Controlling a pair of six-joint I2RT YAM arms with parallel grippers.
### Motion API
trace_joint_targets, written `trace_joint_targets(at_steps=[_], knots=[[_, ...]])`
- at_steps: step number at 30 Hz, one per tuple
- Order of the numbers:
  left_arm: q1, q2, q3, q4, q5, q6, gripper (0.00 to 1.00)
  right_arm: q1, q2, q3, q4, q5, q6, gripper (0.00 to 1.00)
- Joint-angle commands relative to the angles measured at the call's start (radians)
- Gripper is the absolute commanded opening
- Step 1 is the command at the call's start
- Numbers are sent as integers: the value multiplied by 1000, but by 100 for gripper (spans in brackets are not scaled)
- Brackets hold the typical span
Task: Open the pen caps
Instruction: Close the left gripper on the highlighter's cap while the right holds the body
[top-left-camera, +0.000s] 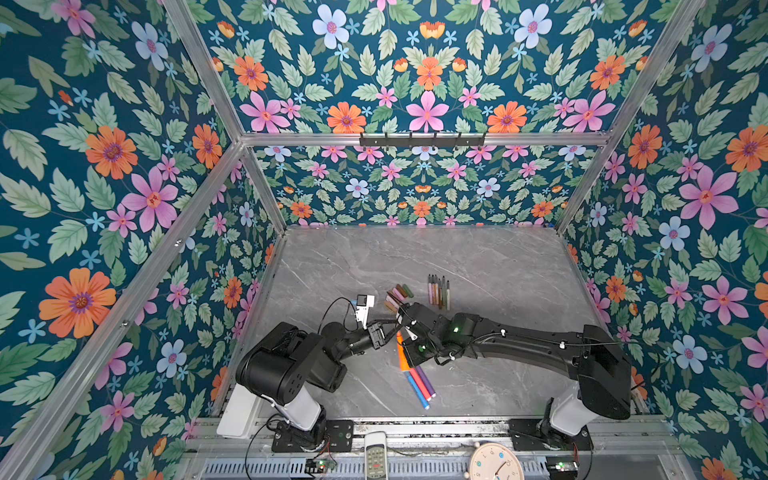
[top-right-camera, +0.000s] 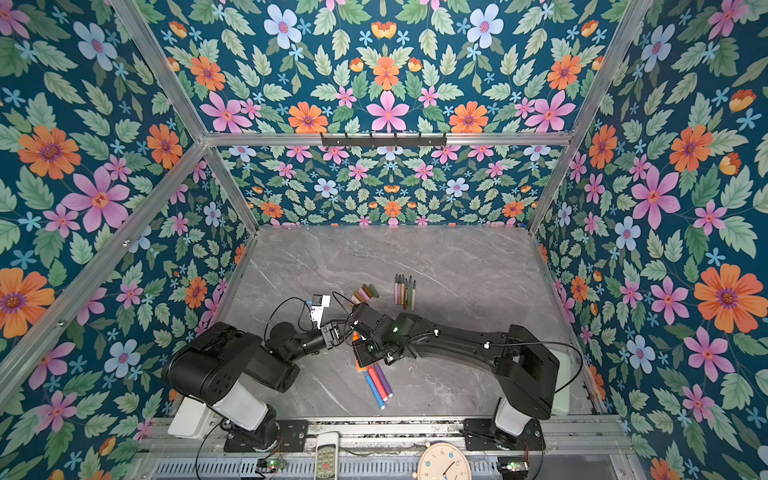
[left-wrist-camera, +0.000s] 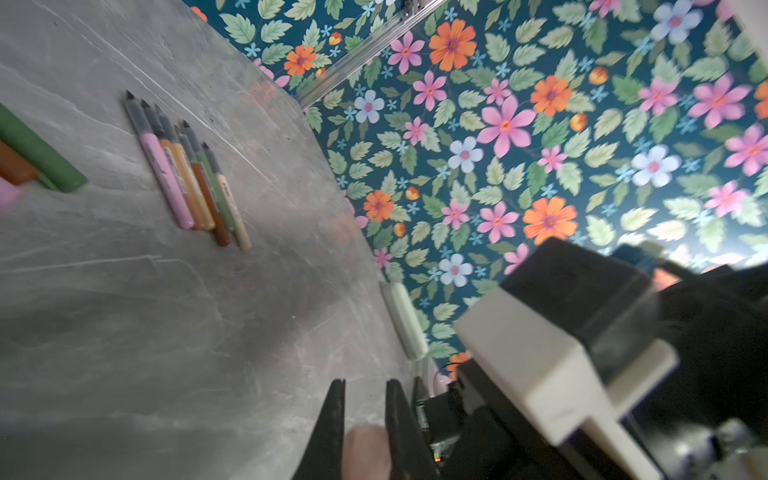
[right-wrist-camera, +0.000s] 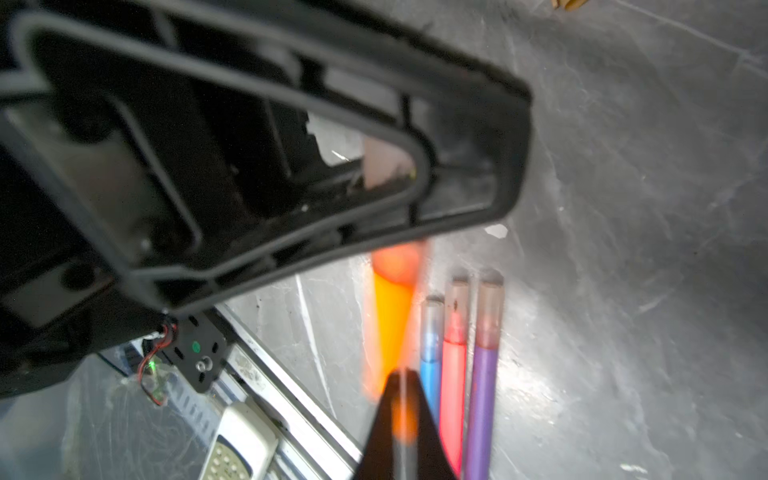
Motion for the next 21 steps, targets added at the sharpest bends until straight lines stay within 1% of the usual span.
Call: trace_joint_targets(at_steps=[1, 3, 4, 5, 7, 8, 11, 12, 15, 18, 21], knots=[[-2, -3, 1, 52, 14, 6, 2, -1, 0, 8, 6, 6, -2, 4], [-2, -8, -2, 52, 12, 10, 19, 0, -2, 9, 5, 8, -2, 5], [-1, -13, -6, 52, 10, 12, 22, 0, -3, 11, 3, 8, -3, 4], [-1, -18, -7, 51, 8, 14, 22, -1, -4, 12, 2, 8, -3, 5], [-2, -22, -11, 51, 9, 16, 17, -2, -1, 14, 1, 9, -4, 5], [-2, -23, -11, 51, 7, 16, 14, -3, -2, 13, 3, 8, -3, 6], [-1, -19, -12, 52, 5, 15, 0, -2, -11, -2, 22, -4, -1, 26], [-1, -16, -9, 52, 2, 13, 0, -2, -21, -15, 35, -9, 3, 31], [-1, -12, -9, 52, 2, 11, 0, -2, -57, -64, 77, -20, 13, 33], [-1, -14, -11, 52, -4, 10, 0, -2, -98, -140, 157, -56, 36, 44], [0, -8, -7, 52, -4, 7, 0, -2, -94, -162, 188, -84, 51, 46]])
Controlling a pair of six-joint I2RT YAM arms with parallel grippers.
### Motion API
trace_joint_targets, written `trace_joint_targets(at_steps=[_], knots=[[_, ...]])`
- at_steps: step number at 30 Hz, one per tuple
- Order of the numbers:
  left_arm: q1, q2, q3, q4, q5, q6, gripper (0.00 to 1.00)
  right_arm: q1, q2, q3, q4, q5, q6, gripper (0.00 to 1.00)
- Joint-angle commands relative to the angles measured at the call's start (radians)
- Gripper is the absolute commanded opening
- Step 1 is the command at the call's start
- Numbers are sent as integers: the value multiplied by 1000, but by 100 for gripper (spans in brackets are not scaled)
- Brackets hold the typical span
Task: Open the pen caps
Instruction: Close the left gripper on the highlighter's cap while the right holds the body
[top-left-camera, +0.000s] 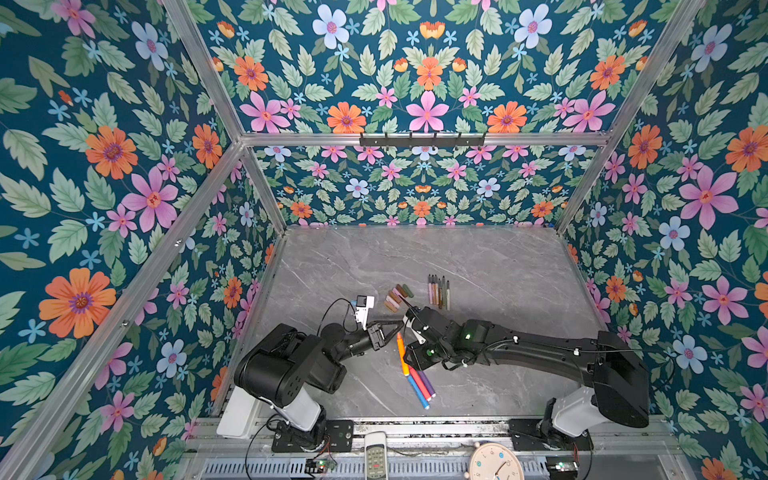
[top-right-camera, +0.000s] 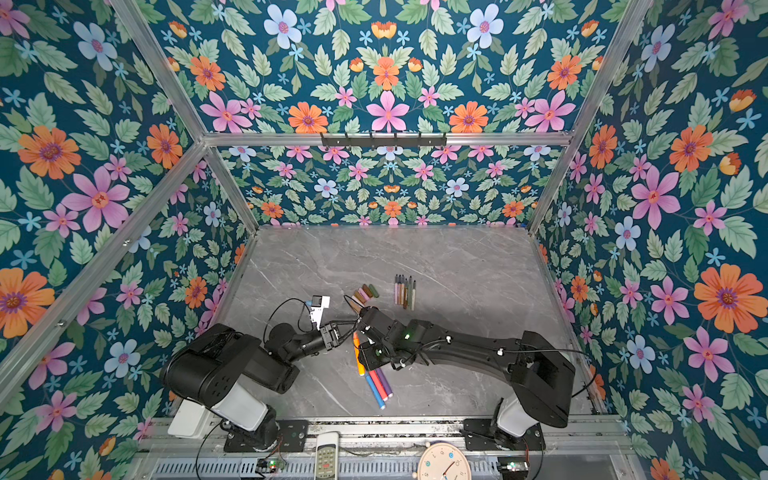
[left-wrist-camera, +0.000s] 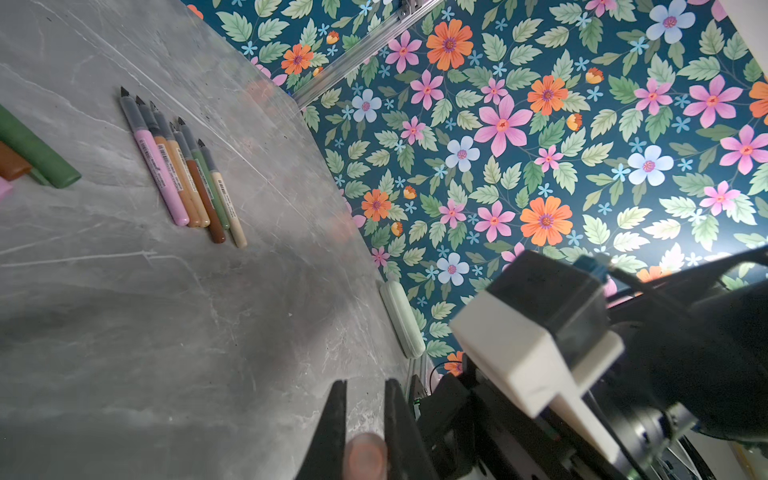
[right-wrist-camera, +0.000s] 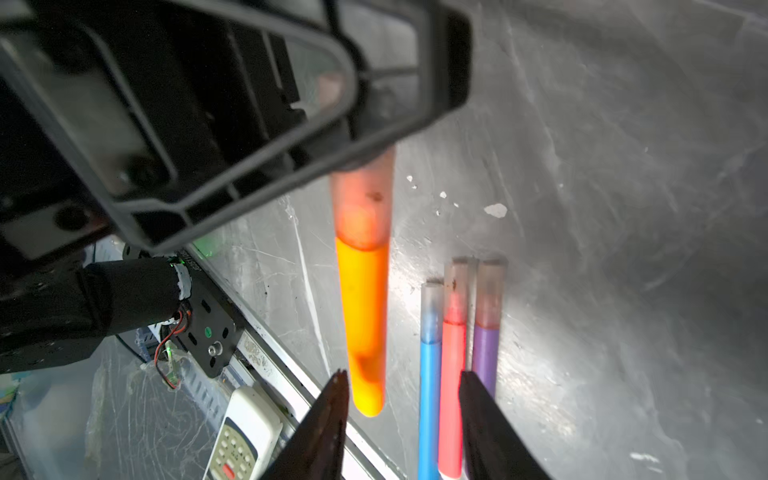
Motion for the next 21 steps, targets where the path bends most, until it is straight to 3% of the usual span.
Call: trace_joint_targets(at_steps=[1, 10, 12, 14, 16, 18, 21], knots=[[0, 6, 4, 50, 1, 2, 0, 1, 8, -10, 76, -40, 31, 46], [0, 0, 0, 50, 2, 2, 0, 1, 86, 15, 107, -53, 48, 43], [1, 1, -1, 50, 2, 2, 0, 1, 90, 16, 108, -51, 50, 34], [1, 2, -1, 50, 2, 3, 0, 1, 86, 13, 105, -38, 55, 12], [1, -2, -2, 50, 2, 5, 1, 1, 79, 11, 96, -26, 56, 5], [0, -6, -2, 50, 5, 10, 17, 1, 70, 11, 85, -18, 53, 3], [0, -11, -4, 50, 5, 11, 27, 0, 66, 30, 56, -11, 36, 2]])
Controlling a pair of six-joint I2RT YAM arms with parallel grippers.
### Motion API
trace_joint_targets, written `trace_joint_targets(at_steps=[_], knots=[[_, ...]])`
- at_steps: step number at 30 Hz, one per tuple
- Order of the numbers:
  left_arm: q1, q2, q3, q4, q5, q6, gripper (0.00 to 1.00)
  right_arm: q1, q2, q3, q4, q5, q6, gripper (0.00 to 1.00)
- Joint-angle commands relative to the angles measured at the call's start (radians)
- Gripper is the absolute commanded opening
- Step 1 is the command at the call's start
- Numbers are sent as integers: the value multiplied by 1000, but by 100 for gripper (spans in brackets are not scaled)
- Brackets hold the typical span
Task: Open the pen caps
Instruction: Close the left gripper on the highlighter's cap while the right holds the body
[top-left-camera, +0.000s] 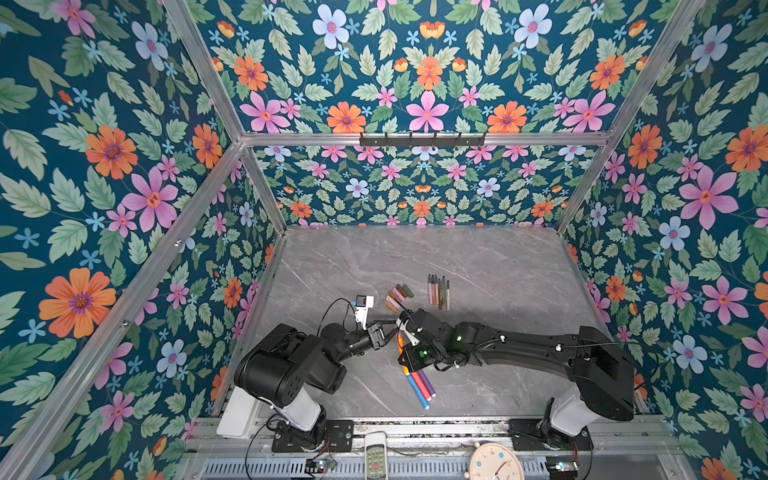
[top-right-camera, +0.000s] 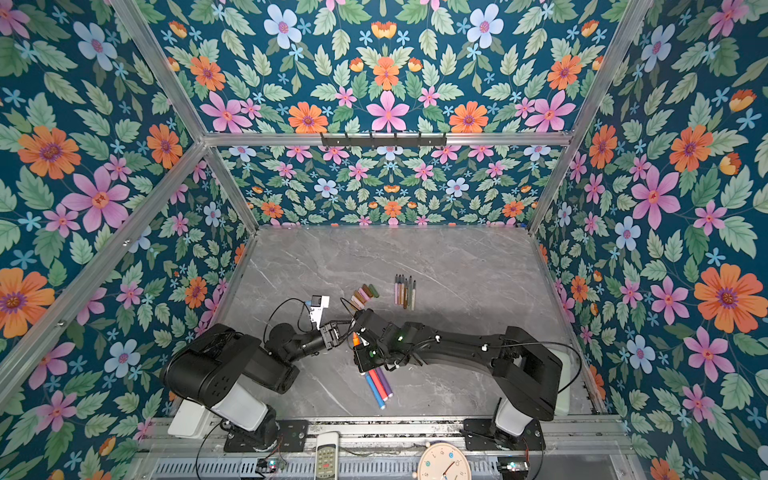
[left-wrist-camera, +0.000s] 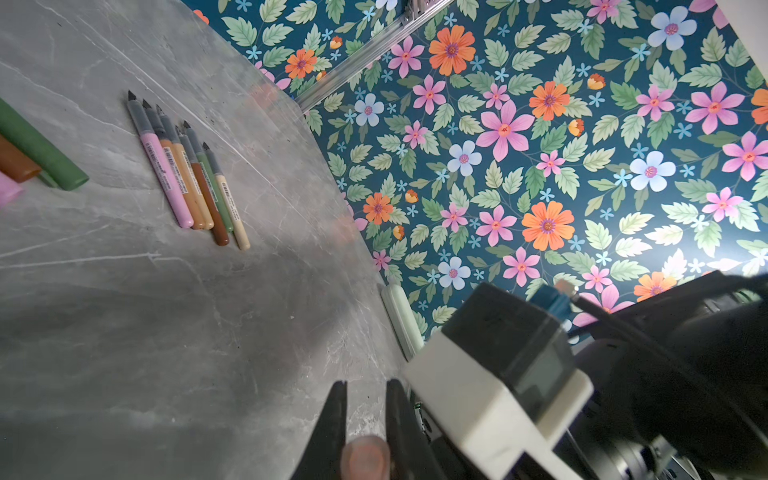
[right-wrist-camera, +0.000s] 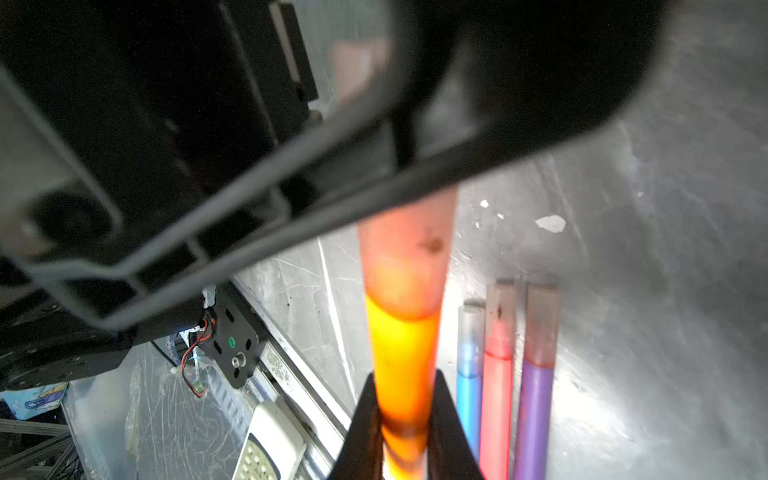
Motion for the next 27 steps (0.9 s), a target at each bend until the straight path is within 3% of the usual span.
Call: trace_joint_targets(at_steps=[1, 9, 19, 22, 25, 27], knots=[[0, -5, -2, 51, 9, 15, 28, -3, -7, 24, -38, 34, -16, 2], [-1, 1, 1, 51, 14, 13, 33, -6, 12, 85, -89, 40, -47, 2], [0, -1, 0, 51, 11, 13, 16, -6, 13, 79, -89, 39, -44, 2], [0, -2, 0, 51, 13, 14, 0, -6, 6, 76, -90, 43, -44, 2], [0, 0, -1, 51, 12, 14, 0, -6, 3, 76, -94, 45, -45, 2], [0, -2, -1, 51, 12, 13, 9, -6, 3, 76, -96, 45, -46, 2]])
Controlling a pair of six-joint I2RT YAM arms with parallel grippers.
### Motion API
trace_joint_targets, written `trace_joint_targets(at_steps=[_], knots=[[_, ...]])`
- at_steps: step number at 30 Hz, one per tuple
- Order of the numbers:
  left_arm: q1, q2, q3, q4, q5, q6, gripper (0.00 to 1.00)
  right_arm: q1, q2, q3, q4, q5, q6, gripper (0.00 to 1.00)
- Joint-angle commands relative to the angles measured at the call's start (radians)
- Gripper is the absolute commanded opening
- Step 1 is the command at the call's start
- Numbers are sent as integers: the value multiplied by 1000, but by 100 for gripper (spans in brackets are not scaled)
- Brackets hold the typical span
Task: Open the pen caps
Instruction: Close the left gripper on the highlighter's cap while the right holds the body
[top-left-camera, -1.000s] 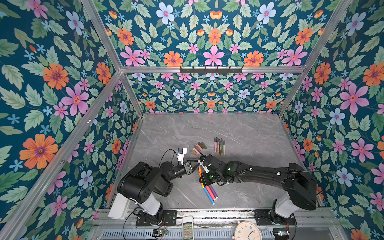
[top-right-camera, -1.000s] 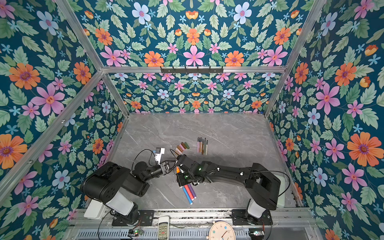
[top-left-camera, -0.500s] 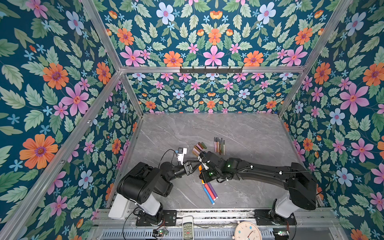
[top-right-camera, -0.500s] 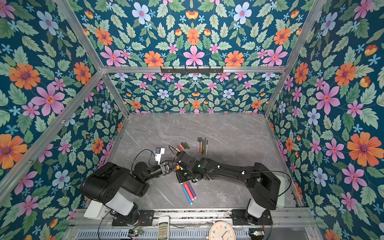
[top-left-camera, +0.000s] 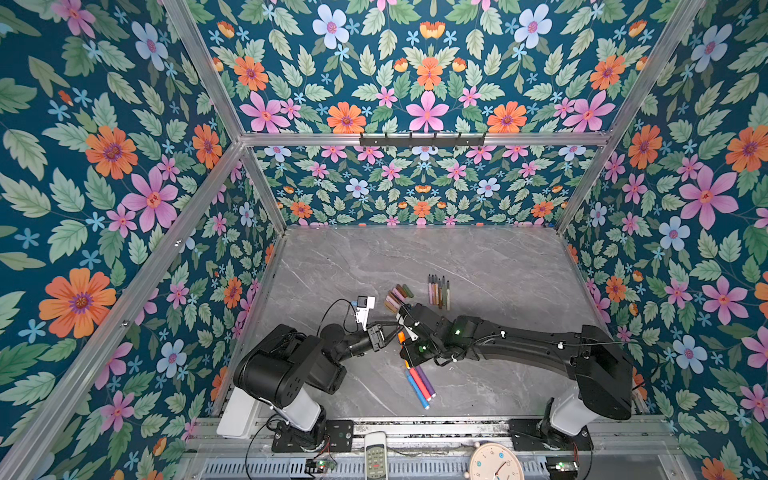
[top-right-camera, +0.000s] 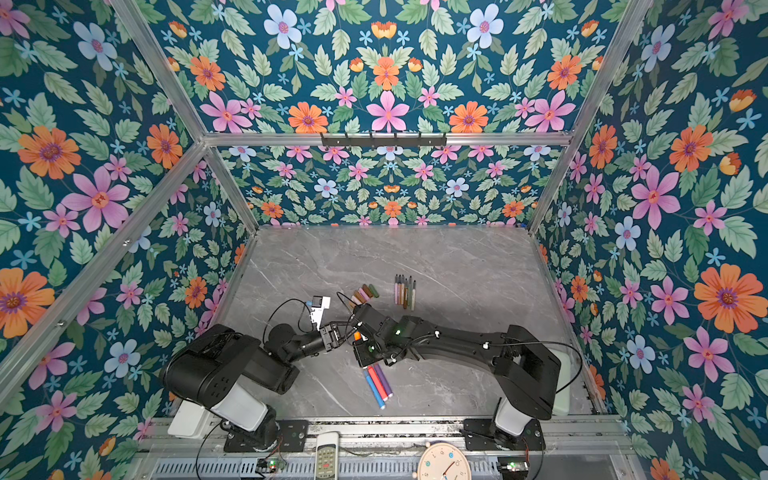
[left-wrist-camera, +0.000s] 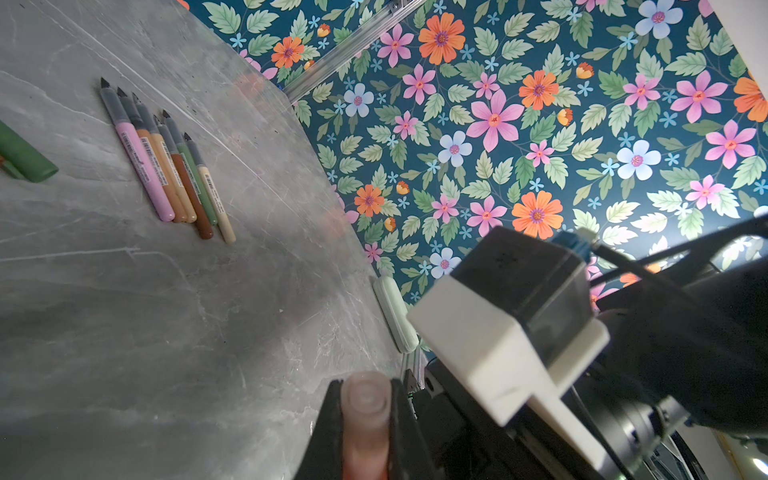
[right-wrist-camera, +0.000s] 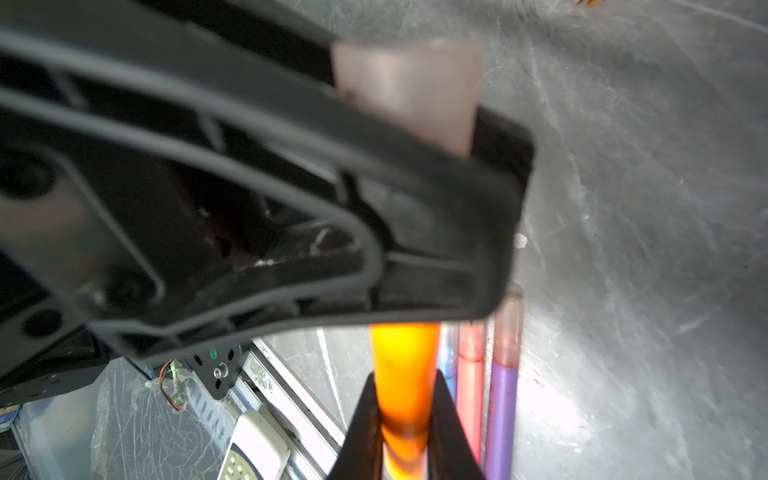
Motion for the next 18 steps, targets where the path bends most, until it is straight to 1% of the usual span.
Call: trace_joint_targets(at_steps=[1, 3, 7, 8, 13, 17, 18], knots=[[0, -2, -1, 41, -9, 17, 10, 0, -8, 1, -5, 3, 3, 2], [-1, -3, 0, 41, -11, 17, 14, 1, -9, -3, -2, 2, 5, 2], [0, -3, -1, 40, -12, 17, 17, 0, -8, -5, -2, 1, 5, 2], [0, -3, -1, 41, -12, 18, 20, 0, -9, -5, -2, 1, 4, 2], [0, -7, -4, 41, -14, 19, 27, 0, -6, -7, -2, -4, 5, 3], [0, -8, -5, 41, -15, 20, 26, -1, -6, -13, 2, -4, 7, 3], [0, -7, -4, 41, -15, 20, 22, 1, -8, -14, 2, -4, 7, 3]])
